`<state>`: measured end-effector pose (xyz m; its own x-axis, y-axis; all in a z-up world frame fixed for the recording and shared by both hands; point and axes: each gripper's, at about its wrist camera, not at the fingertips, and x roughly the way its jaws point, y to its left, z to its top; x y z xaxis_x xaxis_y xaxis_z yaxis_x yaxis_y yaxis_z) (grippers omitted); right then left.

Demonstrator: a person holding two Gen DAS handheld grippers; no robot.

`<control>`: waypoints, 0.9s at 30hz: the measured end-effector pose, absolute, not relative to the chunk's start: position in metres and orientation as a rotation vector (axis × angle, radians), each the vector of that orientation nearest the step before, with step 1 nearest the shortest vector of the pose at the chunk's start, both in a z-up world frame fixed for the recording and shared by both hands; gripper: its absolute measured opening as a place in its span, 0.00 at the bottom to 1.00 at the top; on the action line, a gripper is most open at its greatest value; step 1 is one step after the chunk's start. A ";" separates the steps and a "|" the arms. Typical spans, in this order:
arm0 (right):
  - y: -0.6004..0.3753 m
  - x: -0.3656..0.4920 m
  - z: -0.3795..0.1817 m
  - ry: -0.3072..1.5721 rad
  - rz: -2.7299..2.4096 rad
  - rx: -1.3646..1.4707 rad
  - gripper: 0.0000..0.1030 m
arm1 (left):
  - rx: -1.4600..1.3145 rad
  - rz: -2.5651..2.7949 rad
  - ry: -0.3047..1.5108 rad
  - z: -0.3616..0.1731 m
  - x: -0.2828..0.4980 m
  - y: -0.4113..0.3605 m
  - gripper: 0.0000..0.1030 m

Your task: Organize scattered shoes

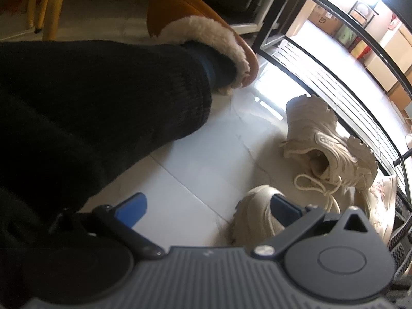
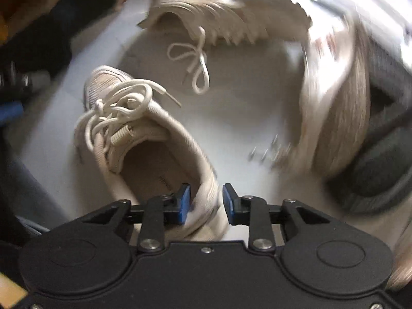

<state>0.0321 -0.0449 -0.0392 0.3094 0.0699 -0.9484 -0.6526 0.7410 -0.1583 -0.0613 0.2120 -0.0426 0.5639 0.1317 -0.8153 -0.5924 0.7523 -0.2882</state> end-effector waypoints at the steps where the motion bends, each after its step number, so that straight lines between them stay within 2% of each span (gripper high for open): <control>1: -0.046 0.038 -0.037 1.175 0.497 -0.550 0.26 | -0.585 0.456 0.874 -0.042 -0.061 0.212 0.99; 3: -0.049 0.050 -0.033 1.183 0.460 -0.471 0.26 | -0.583 0.462 0.872 -0.043 -0.062 0.213 0.99; 4: -0.051 0.056 -0.030 1.187 0.442 -0.431 0.33 | -0.586 0.465 0.873 -0.043 -0.062 0.213 0.99; 5: -0.052 0.062 -0.028 1.191 0.423 -0.391 0.56 | -0.590 0.469 0.874 -0.043 -0.062 0.214 0.99; 6: -0.055 0.064 -0.024 1.199 0.398 -0.343 0.71 | -0.593 0.471 0.875 -0.044 -0.062 0.215 0.99; 7: -0.058 0.065 -0.019 1.201 0.362 -0.295 0.97 | -0.596 0.473 0.877 -0.044 -0.062 0.215 0.99; 11: -0.085 0.060 -0.003 1.280 0.154 0.000 1.00 | -0.606 0.464 0.879 -0.044 -0.060 0.215 0.99; 14: -0.130 0.047 -0.011 1.450 -0.112 0.545 1.00 | -0.619 0.450 0.875 -0.042 -0.060 0.214 0.99; 15: -0.147 0.029 -0.023 1.500 -0.219 0.851 1.00 | -0.622 0.450 0.870 -0.041 -0.061 0.214 0.99; 21: -0.138 0.002 -0.051 1.449 -0.386 1.155 1.00 | -0.584 0.453 0.785 -0.026 -0.066 0.214 0.99; 27: -0.120 0.009 -0.069 1.452 -0.407 1.290 1.00 | -0.604 0.464 0.764 -0.025 -0.068 0.220 0.99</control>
<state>0.0086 -0.1199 -0.0687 0.1903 0.4793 -0.8568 0.8547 0.3486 0.3848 -0.0684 0.2201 -0.0246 0.6381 0.1699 -0.7510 -0.5884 0.7367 -0.3332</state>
